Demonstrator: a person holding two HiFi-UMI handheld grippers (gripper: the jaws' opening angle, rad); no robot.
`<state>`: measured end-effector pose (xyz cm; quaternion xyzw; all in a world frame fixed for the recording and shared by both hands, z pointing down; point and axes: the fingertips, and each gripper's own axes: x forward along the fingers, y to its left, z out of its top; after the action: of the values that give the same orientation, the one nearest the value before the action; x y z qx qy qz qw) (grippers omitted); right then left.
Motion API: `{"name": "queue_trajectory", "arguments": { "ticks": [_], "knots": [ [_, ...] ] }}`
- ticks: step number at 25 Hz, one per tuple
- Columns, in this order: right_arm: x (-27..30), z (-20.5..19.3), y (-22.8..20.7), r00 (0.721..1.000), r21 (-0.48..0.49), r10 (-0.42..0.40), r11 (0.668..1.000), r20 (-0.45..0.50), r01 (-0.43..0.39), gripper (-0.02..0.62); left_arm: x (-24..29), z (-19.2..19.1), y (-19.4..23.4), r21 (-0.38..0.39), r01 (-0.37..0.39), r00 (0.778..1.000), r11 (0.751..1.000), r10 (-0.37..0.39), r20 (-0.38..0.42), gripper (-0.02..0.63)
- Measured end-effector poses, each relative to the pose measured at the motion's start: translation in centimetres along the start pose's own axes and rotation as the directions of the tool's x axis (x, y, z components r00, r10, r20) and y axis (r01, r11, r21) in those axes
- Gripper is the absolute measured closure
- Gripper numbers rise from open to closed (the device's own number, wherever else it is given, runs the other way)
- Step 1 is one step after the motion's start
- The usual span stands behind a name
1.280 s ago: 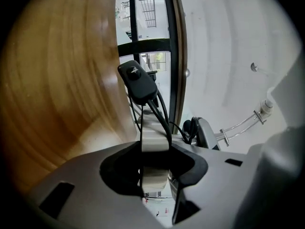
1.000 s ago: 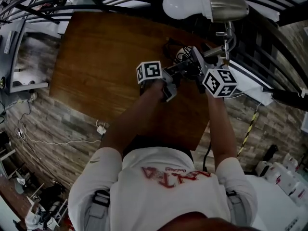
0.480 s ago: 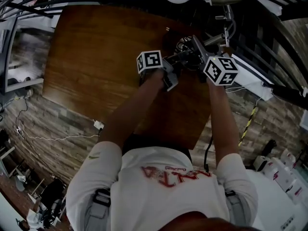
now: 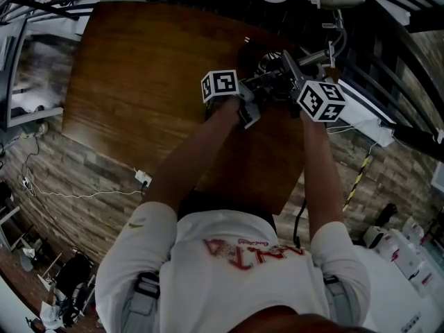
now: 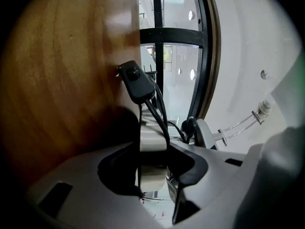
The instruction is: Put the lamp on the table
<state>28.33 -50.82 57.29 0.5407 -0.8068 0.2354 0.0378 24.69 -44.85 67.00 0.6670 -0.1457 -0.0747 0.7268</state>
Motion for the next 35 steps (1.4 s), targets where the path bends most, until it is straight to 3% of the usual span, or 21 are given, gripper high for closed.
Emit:
{"name": "queue_trajectory", "arguments": {
  "ticks": [8,13,15,17,19,24,27,30,32,35],
  "knots": [
    [0.3,-0.2,0.1,1.0,-0.006,-0.011,1.0,-0.005,0.011,0.436,-2.4,-0.4,-0.1,0.054,-0.011,1.0,0.998,0.011,-0.004,0.434],
    [0.5,-0.3,0.3,1.0,-0.016,-0.018,1.0,-0.006,0.018,0.436,-5.4,-1.0,-0.7,0.232,-0.073,0.997,0.97,0.08,-0.02,0.428],
    [0.4,-0.4,0.5,1.0,-0.028,-0.022,0.999,-0.002,0.022,0.436,-6.7,-1.3,-1.2,0.369,-0.134,0.989,0.92,0.145,-0.003,0.43],
    [0.4,-0.5,0.7,1.0,-0.041,-0.029,0.999,0.002,0.03,0.436,-8.2,-1.3,-1.7,0.535,-0.227,0.97,0.814,0.235,0.054,0.445],
    [0.5,-0.7,0.7,0.999,-0.059,-0.041,0.997,0.001,0.041,0.436,-9.6,-1.5,-2.5,0.639,-0.284,0.952,0.715,0.288,0.1,0.543],
    [0.6,-1.5,1.2,0.998,-0.116,-0.058,0.992,-0.002,0.058,0.436,-13.1,-3.6,-5.5,0.756,-0.272,0.951,0.596,0.288,0.114,0.574],
    [0.6,-1.8,1.5,0.998,-0.152,-0.057,0.987,0.005,0.057,0.434,-14.4,-4.3,-7.4,0.811,-0.245,0.964,0.531,0.225,0.144,0.574],
    [0.6,-2.1,2.0,0.998,-0.178,-0.058,0.982,0.008,0.058,0.434,-15.0,-4.8,-8.7,0.867,-0.244,0.968,0.436,0.168,0.188,0.574],
    [0.6,-2.4,2.2,0.998,-0.187,-0.059,0.981,0.003,0.058,0.434,-15.4,-5.1,-8.9,0.876,-0.254,0.965,0.41,0.17,0.2,0.577],
    [0.6,-2.5,2.2,0.998,-0.191,-0.061,0.98,0.005,0.061,0.434,-16.3,-5.6,-8.6,0.868,-0.264,0.961,0.42,0.194,0.199,0.577]
  ]
}}
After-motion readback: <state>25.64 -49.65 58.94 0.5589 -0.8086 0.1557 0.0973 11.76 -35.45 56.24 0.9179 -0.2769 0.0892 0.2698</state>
